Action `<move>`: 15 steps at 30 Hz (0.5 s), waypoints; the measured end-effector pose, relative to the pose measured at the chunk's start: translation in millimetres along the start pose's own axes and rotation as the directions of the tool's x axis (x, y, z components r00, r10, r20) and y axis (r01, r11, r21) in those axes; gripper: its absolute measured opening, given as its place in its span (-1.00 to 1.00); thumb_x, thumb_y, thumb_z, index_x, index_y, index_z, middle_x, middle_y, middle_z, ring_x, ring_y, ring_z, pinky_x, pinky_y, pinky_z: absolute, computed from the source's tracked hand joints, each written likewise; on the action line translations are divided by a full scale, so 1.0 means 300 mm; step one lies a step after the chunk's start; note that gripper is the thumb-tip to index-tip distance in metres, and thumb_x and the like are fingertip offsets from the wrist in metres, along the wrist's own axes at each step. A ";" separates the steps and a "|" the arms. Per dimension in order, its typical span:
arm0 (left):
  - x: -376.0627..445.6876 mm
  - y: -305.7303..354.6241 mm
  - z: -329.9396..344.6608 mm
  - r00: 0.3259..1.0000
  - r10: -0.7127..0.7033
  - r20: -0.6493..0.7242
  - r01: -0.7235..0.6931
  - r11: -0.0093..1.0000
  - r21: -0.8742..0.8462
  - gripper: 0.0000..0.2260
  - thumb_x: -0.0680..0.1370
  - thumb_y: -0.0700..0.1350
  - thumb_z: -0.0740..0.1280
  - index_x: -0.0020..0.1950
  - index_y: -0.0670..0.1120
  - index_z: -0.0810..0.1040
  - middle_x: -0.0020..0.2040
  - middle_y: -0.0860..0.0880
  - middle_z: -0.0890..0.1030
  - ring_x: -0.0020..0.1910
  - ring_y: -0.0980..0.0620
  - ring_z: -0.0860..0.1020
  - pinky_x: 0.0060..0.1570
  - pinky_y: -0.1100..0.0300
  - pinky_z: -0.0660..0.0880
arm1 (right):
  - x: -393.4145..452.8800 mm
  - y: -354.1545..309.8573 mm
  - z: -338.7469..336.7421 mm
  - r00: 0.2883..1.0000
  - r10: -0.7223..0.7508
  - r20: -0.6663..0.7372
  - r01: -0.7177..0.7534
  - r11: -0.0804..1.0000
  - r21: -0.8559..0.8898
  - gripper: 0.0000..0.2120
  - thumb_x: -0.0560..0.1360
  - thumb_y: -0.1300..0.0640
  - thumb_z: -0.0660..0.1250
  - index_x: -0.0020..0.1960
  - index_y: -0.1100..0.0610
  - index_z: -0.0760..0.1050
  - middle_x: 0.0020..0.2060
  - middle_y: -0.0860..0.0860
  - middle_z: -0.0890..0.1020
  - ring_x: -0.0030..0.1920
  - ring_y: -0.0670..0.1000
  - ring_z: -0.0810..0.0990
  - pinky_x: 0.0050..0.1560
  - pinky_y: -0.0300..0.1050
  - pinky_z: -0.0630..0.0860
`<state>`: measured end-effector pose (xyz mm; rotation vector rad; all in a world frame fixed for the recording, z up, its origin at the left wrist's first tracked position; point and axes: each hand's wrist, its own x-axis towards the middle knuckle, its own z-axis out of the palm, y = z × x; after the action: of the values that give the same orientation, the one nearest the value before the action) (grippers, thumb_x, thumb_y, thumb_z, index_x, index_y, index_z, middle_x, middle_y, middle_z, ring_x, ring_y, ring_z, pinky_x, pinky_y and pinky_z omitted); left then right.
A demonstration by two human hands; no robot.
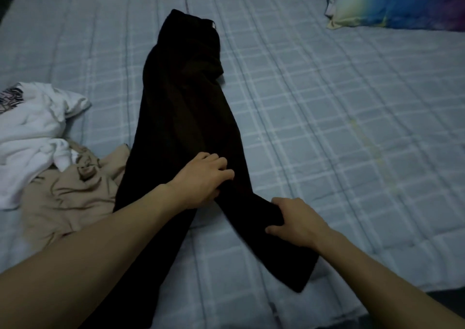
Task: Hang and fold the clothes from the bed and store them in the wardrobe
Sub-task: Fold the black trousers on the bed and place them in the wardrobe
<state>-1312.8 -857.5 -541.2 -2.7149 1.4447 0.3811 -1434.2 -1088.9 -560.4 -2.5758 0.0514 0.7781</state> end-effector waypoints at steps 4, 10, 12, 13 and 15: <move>-0.153 -0.051 -0.007 0.995 0.023 -0.102 -0.027 0.999 -0.041 -0.70 0.46 -0.07 0.40 0.18 0.01 0.50 0.07 0.00 0.48 0.04 -0.03 0.47 0.15 0.09 0.37 | -0.093 -0.136 -0.023 0.997 -0.058 0.058 0.061 0.996 -0.057 -0.67 0.35 -0.06 0.50 0.02 -0.06 0.46 -0.13 -0.06 0.59 -0.14 -0.02 0.59 -0.19 -0.12 0.54; -0.439 -0.196 0.032 0.952 -0.024 -0.305 -0.027 0.987 -0.161 -0.80 0.39 -0.28 0.40 -0.01 -0.16 0.55 -0.06 -0.14 0.53 -0.14 -0.16 0.50 -0.18 -0.07 0.48 | -0.181 -0.512 0.050 0.980 -0.172 0.099 0.163 0.982 0.095 -0.64 0.38 0.00 0.47 0.13 -0.09 0.46 -0.11 -0.08 0.62 -0.18 -0.09 0.60 -0.20 -0.15 0.58; -0.528 -0.259 0.055 0.938 -0.042 -0.345 -0.026 0.982 -0.189 -0.82 0.39 -0.32 0.36 -0.02 -0.20 0.55 -0.04 -0.17 0.54 -0.14 -0.18 0.51 -0.20 -0.08 0.49 | -0.188 -0.646 0.105 0.978 -0.200 0.054 0.195 0.978 0.079 -0.69 0.40 0.01 0.44 0.10 -0.04 0.46 -0.11 -0.05 0.61 -0.13 -0.02 0.61 -0.17 -0.11 0.56; -0.566 -0.288 0.070 0.931 -0.039 -0.362 -0.032 0.982 -0.187 -0.82 0.41 -0.31 0.33 -0.01 -0.21 0.55 -0.03 -0.18 0.54 -0.13 -0.19 0.52 -0.19 -0.08 0.50 | -0.189 -0.708 0.140 0.978 -0.207 0.020 0.205 0.976 0.072 -0.69 0.41 0.01 0.43 0.10 0.00 0.45 -0.11 -0.02 0.62 -0.12 0.02 0.61 -0.13 -0.06 0.57; -0.636 -0.335 0.096 0.926 -0.036 -0.377 -0.030 0.985 -0.169 -0.84 0.45 -0.27 0.29 0.01 -0.22 0.57 0.01 -0.20 0.56 -0.09 -0.20 0.54 -0.16 -0.07 0.51 | -0.186 -0.827 0.230 0.977 -0.207 -0.043 0.209 0.977 0.039 -0.69 0.43 -0.01 0.40 0.10 0.04 0.41 -0.10 0.05 0.62 -0.10 0.10 0.61 -0.11 0.00 0.58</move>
<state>-1338.0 -641.8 -532.1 -3.0595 1.5526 -0.0305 -1477.0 -841.2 -480.9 -2.5050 -0.1849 0.6413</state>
